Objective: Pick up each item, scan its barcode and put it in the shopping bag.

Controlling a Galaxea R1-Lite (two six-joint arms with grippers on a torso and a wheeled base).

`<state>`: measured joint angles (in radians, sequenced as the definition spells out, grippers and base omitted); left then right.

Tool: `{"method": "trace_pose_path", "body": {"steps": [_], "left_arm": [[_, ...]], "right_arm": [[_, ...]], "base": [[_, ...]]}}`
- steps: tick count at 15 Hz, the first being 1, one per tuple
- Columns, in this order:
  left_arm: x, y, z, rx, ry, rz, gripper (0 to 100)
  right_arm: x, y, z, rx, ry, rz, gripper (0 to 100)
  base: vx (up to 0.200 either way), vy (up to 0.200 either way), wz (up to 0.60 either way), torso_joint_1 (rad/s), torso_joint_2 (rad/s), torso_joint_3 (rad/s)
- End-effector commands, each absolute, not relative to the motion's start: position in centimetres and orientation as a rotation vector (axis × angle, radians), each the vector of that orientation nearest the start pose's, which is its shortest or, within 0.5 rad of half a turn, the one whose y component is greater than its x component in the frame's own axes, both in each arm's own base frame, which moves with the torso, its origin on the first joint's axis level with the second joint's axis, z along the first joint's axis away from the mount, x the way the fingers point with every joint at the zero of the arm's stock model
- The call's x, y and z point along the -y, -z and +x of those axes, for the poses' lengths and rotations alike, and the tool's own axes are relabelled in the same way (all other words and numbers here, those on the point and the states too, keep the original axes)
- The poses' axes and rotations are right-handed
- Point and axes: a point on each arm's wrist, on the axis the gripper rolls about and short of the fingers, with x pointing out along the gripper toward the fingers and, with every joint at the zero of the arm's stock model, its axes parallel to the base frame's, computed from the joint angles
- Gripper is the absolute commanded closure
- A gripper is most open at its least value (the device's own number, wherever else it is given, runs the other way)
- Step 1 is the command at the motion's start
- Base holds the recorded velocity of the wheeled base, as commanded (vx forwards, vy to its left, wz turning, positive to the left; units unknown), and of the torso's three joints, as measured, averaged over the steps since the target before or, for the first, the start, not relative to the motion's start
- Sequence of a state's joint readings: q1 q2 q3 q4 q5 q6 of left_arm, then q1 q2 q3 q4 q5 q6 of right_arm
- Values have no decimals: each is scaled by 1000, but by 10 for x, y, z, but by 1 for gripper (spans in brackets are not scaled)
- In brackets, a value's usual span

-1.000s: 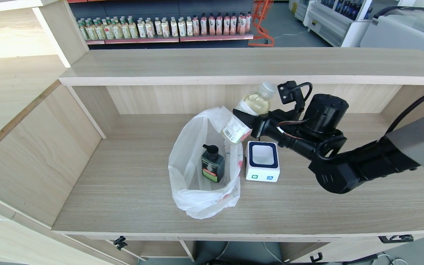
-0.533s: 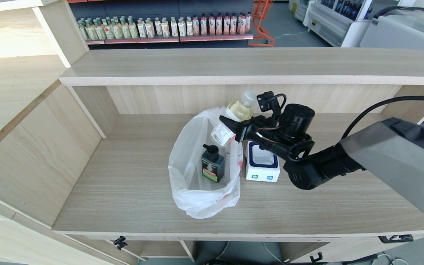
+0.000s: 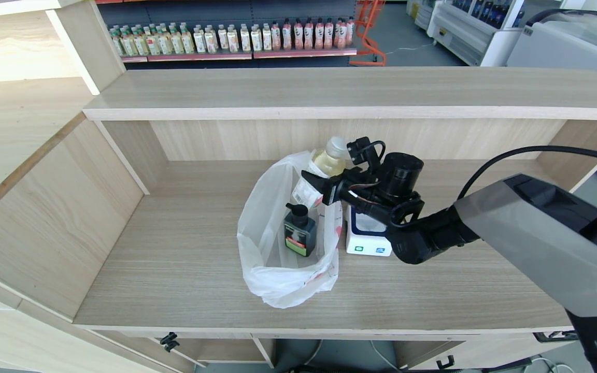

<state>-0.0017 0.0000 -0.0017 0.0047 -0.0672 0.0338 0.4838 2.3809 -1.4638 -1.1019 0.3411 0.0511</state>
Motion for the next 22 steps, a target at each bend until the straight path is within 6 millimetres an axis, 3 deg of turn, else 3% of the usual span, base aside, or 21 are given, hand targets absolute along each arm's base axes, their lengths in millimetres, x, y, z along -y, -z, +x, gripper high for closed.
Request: {"method": "trace_pose_path", "body": {"steps": [1,2,6,9,11,13,16,18,22], "left_arm": [[1,-75,-23,-3,69,34,0],[1,-75,-23,-3,69,34,0],[1,-75,-23,-3,68,34,0],[1,-75,-23,-3,69,34,0],[1,-75,-23,-3,69,34,0],[1,-75,-23,-3,69,34,0],[1,-75,-23,-3,68,34,0],[1,-75,-23,-3,69,34,0],[1,-75,-23,-3,69,34,0]], "right_arm": [[-232,-127,425,162,-826,41,100],[-232,-126,425,161,-826,40,0],[-229,-131,425,172,-819,34,0],[-210,-167,405,188,-808,62,0],[-187,-197,366,146,-809,156,0],[-152,-221,312,103,-821,212,0],[-103,-234,241,86,-800,209,0],[-77,-231,210,91,-742,194,0],[-29,-190,138,-70,-551,58,0]], "base": [[0,0,0,0,0,0],[0,0,0,0,0,0],[0,0,0,0,0,0],[0,0,0,0,0,0],[0,0,0,0,0,0],[0,0,0,0,0,0],[0,0,0,0,0,0],[0,0,0,0,0,0],[0,0,0,0,0,0]]}}
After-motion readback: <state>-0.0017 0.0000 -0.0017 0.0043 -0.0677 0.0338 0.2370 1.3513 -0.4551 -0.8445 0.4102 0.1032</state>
